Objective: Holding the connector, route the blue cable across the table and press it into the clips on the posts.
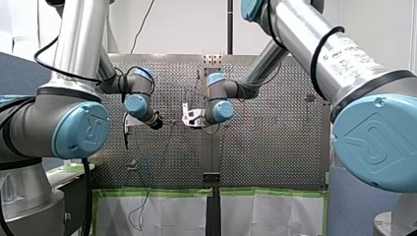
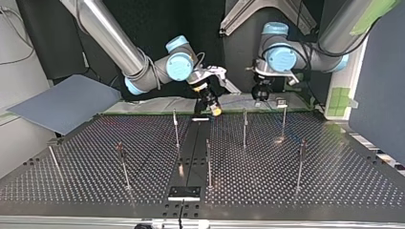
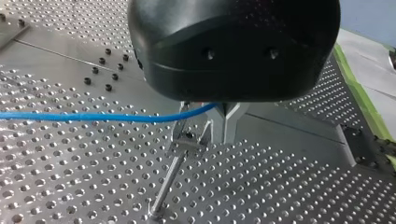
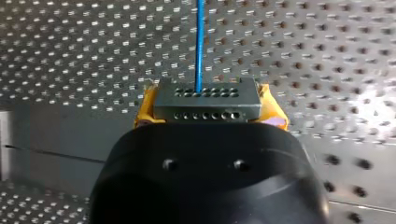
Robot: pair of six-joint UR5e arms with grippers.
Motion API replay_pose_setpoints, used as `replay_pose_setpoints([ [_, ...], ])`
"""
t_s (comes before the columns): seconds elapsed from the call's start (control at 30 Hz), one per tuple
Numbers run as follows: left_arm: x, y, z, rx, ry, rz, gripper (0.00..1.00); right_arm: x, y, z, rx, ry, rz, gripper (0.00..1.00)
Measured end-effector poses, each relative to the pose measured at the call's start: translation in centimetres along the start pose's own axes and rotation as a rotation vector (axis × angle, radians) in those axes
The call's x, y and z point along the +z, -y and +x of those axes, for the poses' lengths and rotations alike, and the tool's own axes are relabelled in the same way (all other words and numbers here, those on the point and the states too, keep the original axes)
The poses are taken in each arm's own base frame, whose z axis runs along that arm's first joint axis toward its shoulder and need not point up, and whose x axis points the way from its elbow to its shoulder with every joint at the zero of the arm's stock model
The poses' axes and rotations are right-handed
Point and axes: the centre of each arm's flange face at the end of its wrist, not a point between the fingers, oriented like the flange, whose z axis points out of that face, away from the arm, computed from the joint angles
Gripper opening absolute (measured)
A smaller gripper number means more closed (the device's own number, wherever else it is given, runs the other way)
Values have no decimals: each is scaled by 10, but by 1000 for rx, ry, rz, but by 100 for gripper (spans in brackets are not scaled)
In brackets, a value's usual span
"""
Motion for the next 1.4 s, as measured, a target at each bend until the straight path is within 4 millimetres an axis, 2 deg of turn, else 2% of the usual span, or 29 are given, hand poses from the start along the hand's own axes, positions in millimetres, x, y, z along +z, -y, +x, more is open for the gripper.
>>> replay_pose_setpoints([
  [0.13,9,1,0,-19,17,14,0,6,-6,-6,10,-18,7,0],
  [0.33,15,3,-3,-66,36,45,0,17,-16,8,44,-96,40,0],
  [0.5,21,0,11,-79,6,42,0,25,-24,22,57,-151,53,0],
  [0.6,25,0,19,-78,-4,46,0,26,-27,23,61,-158,55,0],
  [1.13,41,-2,2,-84,49,52,0,31,-34,5,70,-134,51,0],
  [1.4,49,-10,11,-89,37,49,0,32,-39,3,81,-130,41,0],
])
